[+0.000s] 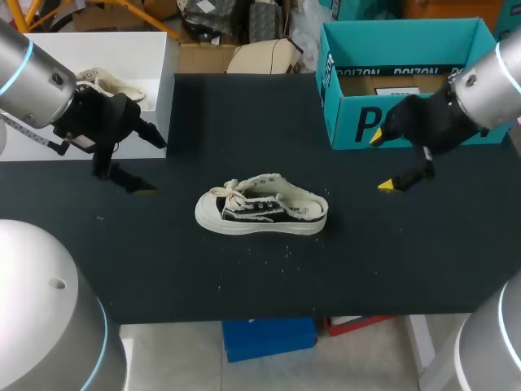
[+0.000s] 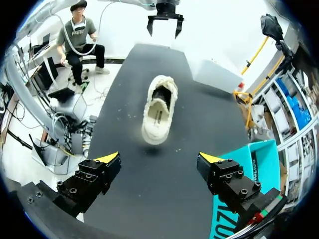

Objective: Take the shoe out of the shoebox, open the shoe tongue, remove and reinsert the insole, then place the shoe into the shoebox

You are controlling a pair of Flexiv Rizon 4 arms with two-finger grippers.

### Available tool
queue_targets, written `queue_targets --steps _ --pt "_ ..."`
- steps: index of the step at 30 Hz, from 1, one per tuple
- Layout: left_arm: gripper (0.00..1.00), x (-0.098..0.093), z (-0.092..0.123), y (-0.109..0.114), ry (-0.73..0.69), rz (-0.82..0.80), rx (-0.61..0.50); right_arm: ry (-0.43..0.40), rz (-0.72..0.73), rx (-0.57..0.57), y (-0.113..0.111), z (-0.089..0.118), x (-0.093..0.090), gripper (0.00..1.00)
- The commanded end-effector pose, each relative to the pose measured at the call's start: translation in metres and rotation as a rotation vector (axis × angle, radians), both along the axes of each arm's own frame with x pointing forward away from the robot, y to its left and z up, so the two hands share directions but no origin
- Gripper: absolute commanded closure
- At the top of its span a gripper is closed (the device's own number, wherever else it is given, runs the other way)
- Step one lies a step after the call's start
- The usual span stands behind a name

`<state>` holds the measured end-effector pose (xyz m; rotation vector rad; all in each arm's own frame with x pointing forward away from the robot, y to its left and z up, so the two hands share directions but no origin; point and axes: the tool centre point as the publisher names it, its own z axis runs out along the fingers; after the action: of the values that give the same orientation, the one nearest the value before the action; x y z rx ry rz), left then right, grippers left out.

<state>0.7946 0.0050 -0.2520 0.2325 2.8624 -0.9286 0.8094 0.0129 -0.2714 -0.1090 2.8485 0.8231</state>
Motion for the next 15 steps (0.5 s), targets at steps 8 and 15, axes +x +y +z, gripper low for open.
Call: queue_targets --steps 8,15 --pt "0.0 0.0 -0.001 0.0 -0.003 0.0 -0.001 -0.024 -0.058 0.085 0.041 -0.053 0.001 0.0" --pt "0.0 0.0 -0.001 0.0 -0.003 0.0 -0.001 0.005 -0.064 0.127 0.058 -0.082 -0.001 0.0"
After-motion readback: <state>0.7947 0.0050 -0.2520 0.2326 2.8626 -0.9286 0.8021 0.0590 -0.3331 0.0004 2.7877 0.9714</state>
